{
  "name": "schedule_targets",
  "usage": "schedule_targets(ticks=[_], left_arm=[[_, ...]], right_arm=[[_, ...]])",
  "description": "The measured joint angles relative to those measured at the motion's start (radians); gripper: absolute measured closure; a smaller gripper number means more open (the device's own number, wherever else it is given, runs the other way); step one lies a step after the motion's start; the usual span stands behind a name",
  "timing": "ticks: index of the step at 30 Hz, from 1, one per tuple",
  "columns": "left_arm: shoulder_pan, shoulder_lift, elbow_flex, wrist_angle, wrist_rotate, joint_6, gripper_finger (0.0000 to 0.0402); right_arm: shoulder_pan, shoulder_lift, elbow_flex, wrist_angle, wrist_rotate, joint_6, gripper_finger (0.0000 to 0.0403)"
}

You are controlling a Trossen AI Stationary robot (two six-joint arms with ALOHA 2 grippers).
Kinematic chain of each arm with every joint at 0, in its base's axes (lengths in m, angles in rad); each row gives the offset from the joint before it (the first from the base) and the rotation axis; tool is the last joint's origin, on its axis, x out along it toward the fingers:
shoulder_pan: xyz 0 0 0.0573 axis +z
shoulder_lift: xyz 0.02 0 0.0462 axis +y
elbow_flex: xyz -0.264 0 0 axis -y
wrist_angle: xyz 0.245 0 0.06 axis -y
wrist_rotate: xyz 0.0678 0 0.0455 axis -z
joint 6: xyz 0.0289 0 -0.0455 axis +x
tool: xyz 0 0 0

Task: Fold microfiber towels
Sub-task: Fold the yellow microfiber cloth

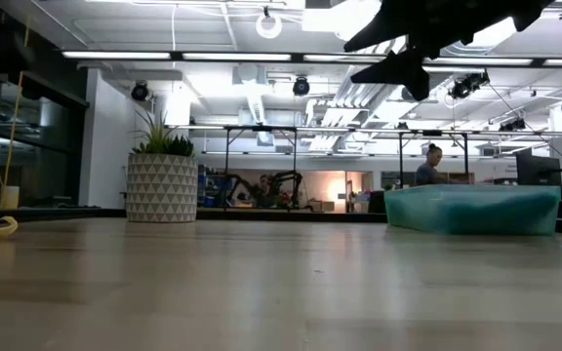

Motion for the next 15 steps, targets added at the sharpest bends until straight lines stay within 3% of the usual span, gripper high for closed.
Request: schedule_targets(ticks=[4,15], left_arm=[[-0.103,0.116,0.0,0.032,-0.121,-0.13,0.0201],[-0.079,0.27,-0.004,0.108,-0.113,-0.349,0.0202]], right_arm=[[0.0,0.0,0.0,0.003,0.0,-0.008,0.0178],[0.0,0.0,0.0,-0.009,-0.005,-0.035,0.0178]])
